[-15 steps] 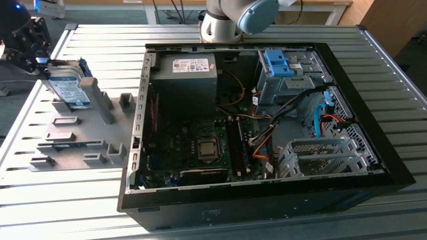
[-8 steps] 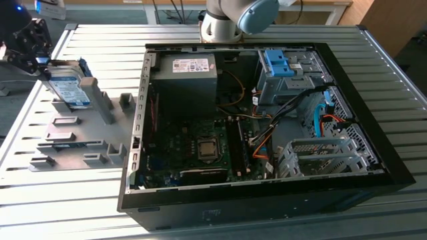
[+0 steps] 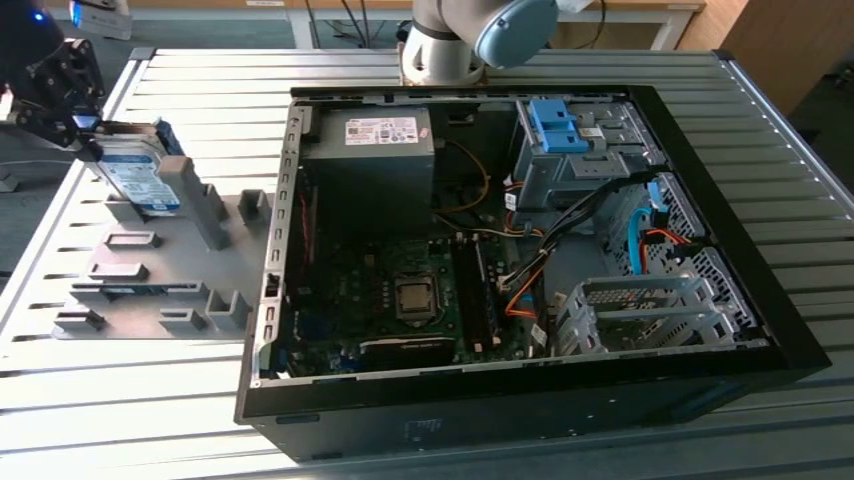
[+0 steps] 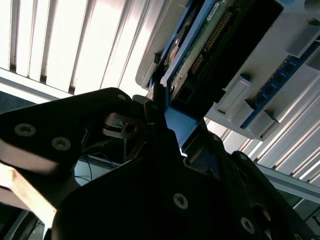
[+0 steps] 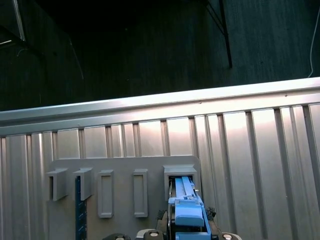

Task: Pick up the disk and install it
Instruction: 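Pick up the disk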

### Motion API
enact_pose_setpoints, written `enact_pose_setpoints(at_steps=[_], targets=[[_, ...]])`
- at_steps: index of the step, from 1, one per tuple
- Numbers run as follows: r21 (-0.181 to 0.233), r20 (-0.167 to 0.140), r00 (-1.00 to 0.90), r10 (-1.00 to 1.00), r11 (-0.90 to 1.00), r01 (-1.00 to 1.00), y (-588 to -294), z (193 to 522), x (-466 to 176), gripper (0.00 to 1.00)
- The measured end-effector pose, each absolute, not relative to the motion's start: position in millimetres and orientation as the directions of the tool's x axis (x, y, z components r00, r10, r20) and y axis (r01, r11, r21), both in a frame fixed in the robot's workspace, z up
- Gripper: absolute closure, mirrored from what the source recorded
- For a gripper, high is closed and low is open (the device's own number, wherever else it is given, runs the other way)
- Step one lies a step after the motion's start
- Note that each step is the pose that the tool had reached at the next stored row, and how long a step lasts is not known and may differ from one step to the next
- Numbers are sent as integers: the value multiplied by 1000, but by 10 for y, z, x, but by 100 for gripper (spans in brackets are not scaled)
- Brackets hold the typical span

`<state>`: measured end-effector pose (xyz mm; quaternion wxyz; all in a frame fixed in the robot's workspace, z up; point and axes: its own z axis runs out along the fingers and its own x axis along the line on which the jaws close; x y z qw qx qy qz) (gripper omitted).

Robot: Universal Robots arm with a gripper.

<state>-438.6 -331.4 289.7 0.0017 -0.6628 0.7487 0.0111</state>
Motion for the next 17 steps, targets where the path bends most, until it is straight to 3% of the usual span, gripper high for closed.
enact_pose_setpoints(at_steps=[17], targets=[[14,-17,-6,-1000,6,-1000,-3314,2896,-4386,63]])
